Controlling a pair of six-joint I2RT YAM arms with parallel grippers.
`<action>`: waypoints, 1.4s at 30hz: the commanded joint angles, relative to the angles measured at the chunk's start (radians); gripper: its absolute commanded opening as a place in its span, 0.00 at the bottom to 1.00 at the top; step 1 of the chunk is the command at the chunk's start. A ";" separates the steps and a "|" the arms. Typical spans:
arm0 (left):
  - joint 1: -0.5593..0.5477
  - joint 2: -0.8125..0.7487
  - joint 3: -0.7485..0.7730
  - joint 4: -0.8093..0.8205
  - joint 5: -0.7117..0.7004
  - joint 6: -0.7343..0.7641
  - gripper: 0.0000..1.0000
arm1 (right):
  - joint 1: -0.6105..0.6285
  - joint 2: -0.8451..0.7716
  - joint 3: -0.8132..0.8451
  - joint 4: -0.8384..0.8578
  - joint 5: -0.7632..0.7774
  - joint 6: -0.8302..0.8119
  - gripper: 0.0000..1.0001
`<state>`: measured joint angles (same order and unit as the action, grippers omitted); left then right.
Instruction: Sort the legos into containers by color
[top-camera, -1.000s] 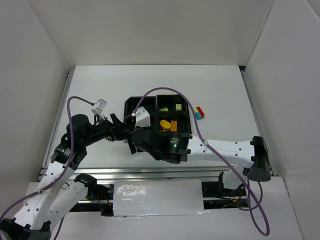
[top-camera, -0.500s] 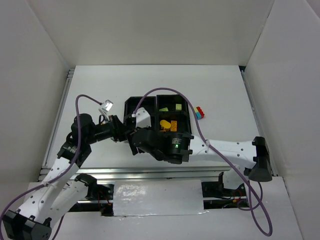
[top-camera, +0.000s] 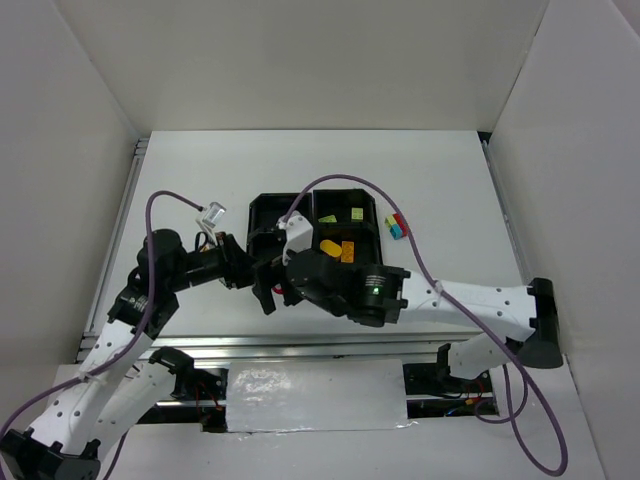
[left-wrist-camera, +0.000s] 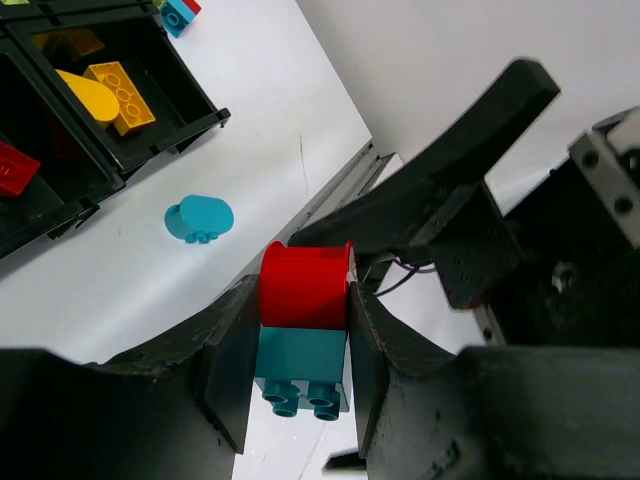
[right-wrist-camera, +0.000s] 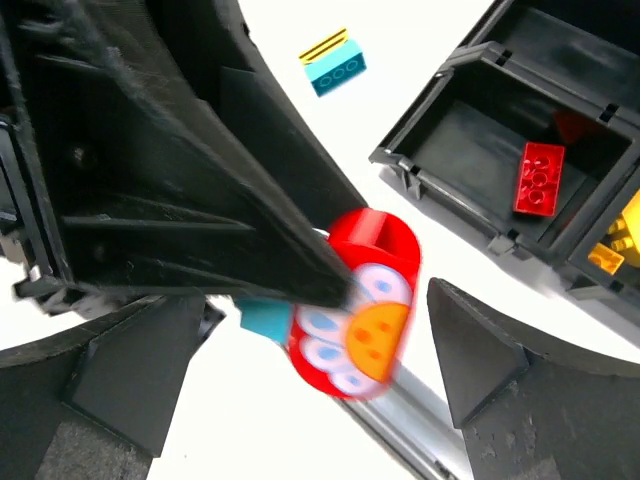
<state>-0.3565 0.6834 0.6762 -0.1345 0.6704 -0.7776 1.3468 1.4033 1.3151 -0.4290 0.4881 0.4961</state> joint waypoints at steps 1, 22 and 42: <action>-0.007 -0.013 0.066 -0.017 0.003 0.041 0.00 | -0.035 -0.119 -0.074 0.082 -0.109 -0.005 1.00; -0.015 -0.077 0.028 0.257 0.340 0.001 0.00 | -0.259 -0.426 -0.378 0.424 -0.868 0.039 0.96; -0.016 -0.090 0.060 0.138 0.258 0.070 0.19 | -0.261 -0.288 -0.358 0.664 -0.993 0.088 0.00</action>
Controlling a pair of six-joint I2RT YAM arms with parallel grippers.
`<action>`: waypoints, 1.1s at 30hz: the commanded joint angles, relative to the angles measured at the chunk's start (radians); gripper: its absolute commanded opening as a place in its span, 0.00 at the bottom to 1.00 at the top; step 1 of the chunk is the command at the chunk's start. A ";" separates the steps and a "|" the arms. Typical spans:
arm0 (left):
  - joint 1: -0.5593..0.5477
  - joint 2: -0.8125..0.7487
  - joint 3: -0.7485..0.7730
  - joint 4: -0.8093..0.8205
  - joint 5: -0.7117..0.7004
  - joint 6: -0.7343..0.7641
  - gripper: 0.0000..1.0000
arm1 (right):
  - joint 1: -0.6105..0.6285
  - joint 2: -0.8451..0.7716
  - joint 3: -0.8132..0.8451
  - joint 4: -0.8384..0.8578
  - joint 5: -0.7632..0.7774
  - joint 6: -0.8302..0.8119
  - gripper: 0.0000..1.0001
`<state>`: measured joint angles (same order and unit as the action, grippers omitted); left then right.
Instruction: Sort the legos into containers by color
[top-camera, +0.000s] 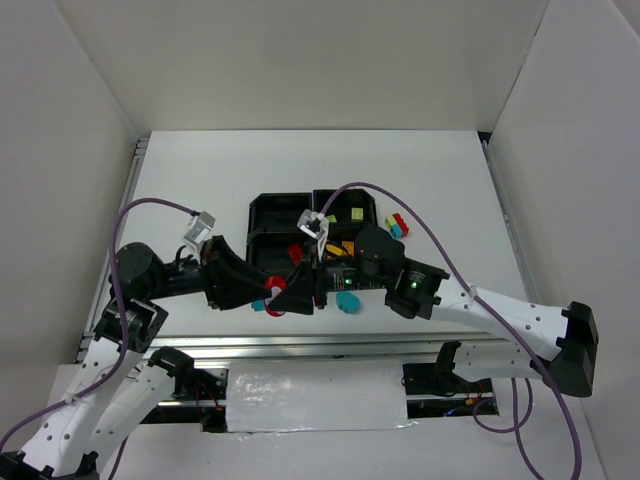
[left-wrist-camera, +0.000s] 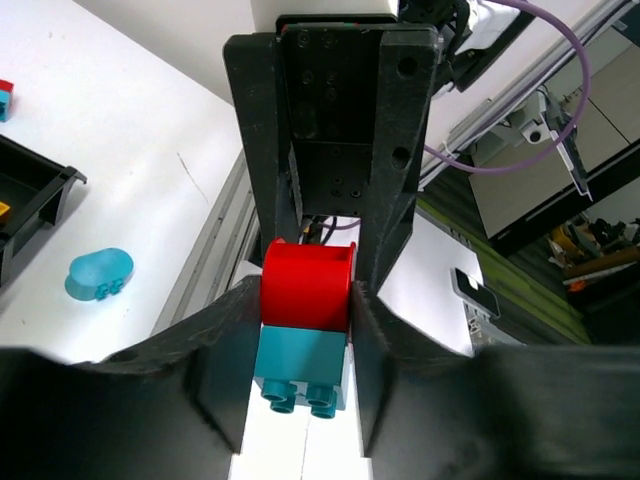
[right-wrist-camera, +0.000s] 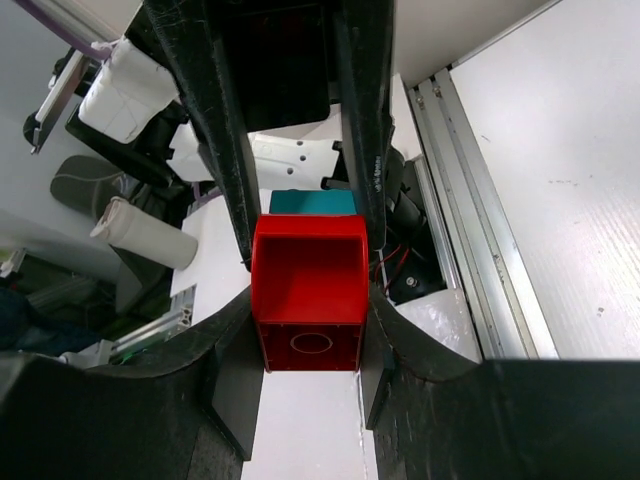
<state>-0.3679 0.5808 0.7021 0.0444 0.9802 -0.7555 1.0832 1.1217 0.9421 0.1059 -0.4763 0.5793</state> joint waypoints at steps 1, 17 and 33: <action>-0.005 0.013 0.036 -0.041 -0.064 0.050 0.53 | 0.003 -0.013 0.006 0.130 -0.028 0.005 0.00; -0.005 -0.044 -0.026 0.124 -0.018 -0.036 0.75 | -0.023 -0.089 -0.025 0.101 0.021 0.008 0.00; -0.005 -0.013 0.014 0.071 -0.015 0.010 0.00 | -0.042 -0.002 0.057 0.088 0.036 -0.016 0.00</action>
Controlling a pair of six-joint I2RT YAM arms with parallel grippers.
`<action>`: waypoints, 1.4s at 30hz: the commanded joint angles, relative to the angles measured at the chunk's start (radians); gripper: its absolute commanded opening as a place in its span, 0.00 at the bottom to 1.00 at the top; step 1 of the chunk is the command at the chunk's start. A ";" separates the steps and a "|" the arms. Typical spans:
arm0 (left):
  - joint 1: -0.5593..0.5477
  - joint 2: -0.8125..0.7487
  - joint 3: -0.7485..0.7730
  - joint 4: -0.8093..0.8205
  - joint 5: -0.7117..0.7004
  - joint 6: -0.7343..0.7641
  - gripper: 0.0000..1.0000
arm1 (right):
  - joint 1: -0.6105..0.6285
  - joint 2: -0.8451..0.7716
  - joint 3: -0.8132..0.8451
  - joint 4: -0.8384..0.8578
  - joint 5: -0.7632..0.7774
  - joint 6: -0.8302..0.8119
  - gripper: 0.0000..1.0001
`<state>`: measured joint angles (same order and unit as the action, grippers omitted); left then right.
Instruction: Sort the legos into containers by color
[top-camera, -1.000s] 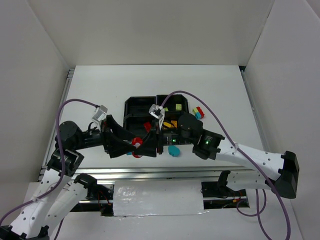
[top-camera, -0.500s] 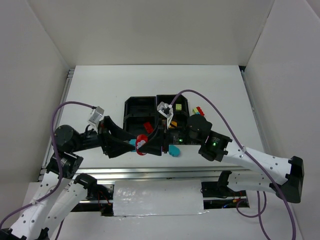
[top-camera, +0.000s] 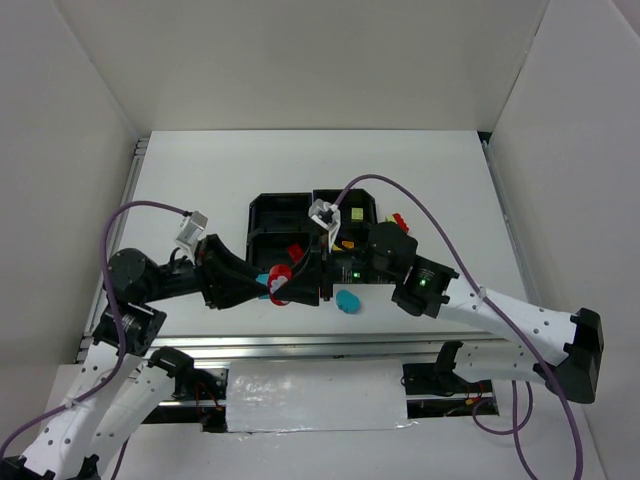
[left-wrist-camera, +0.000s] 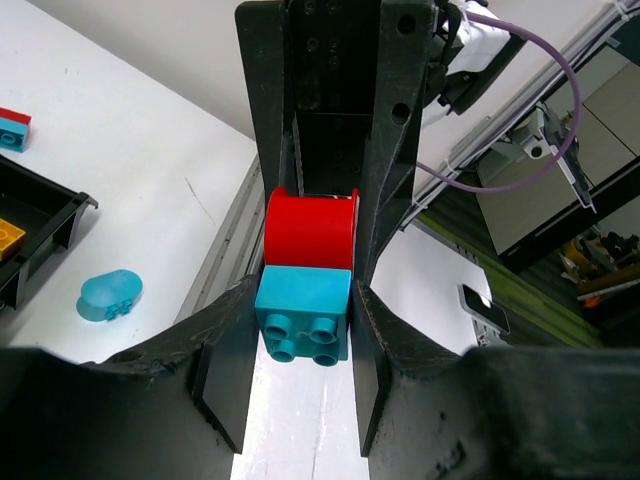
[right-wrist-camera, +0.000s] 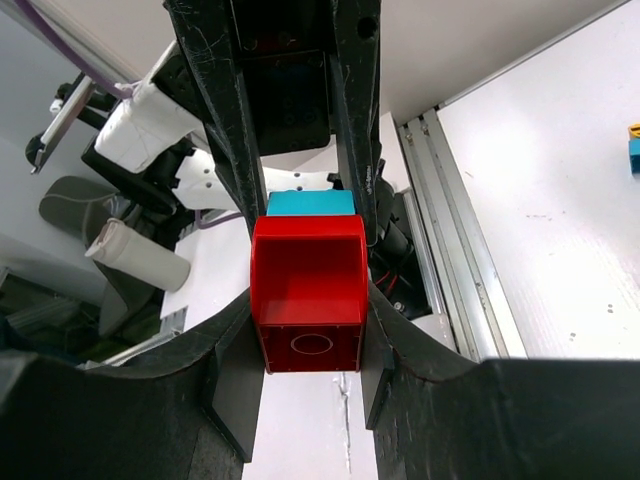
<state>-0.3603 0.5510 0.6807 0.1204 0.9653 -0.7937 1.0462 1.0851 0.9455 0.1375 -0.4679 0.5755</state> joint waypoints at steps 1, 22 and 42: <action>-0.012 0.017 0.048 -0.037 -0.016 0.068 0.00 | -0.017 0.029 0.046 0.047 0.028 -0.022 0.00; -0.003 0.205 0.437 -0.637 -0.845 0.206 0.00 | -0.256 0.387 0.126 -0.257 0.466 -0.032 0.03; 0.004 0.434 0.503 -0.522 -1.017 0.131 0.00 | -0.209 0.682 0.432 -0.388 0.571 -0.032 0.59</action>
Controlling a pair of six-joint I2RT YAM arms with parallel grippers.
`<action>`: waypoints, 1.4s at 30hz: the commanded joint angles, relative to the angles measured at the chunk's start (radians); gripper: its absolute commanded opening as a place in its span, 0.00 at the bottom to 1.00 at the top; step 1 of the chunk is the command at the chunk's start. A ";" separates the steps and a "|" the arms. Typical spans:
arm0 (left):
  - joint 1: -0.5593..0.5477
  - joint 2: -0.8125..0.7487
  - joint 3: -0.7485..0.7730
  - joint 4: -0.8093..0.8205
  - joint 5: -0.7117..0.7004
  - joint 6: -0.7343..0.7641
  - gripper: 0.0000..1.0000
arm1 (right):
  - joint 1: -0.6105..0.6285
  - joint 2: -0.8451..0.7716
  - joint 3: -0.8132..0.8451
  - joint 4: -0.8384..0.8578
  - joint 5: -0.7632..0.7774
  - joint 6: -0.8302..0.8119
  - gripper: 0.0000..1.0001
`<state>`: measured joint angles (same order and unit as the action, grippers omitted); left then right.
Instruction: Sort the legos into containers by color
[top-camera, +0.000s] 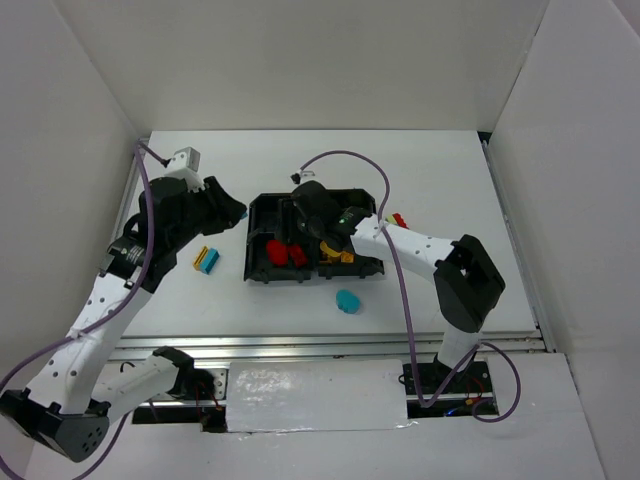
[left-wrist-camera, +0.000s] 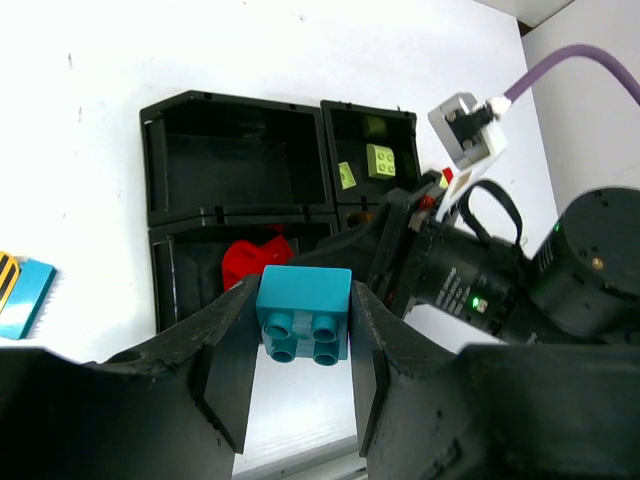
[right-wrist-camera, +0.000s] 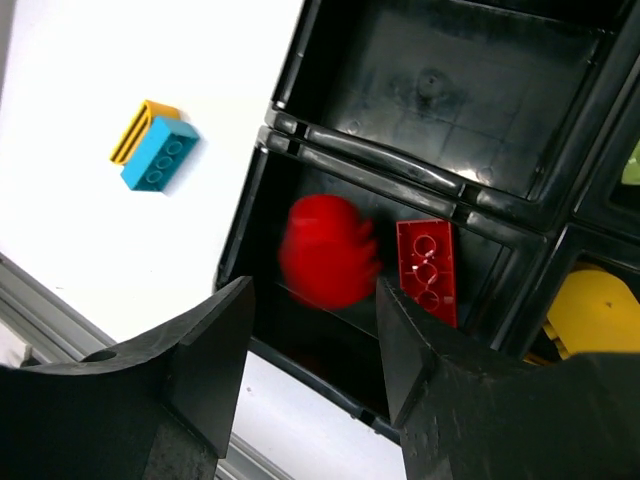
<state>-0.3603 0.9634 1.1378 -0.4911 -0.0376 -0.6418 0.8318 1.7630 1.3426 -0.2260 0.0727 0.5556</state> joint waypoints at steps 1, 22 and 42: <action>0.004 0.032 0.053 0.088 -0.018 -0.018 0.00 | 0.007 0.001 0.032 -0.022 0.030 -0.016 0.60; 0.004 0.650 0.252 0.266 0.005 0.041 0.08 | -0.031 -0.681 -0.362 -0.340 0.263 0.125 0.82; 0.000 0.778 0.238 0.336 -0.002 0.027 0.99 | -0.011 -0.723 -0.625 -0.365 0.137 0.104 0.98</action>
<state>-0.3607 1.7752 1.3743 -0.2001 -0.0360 -0.6296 0.8040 0.9836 0.7254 -0.6285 0.2237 0.6933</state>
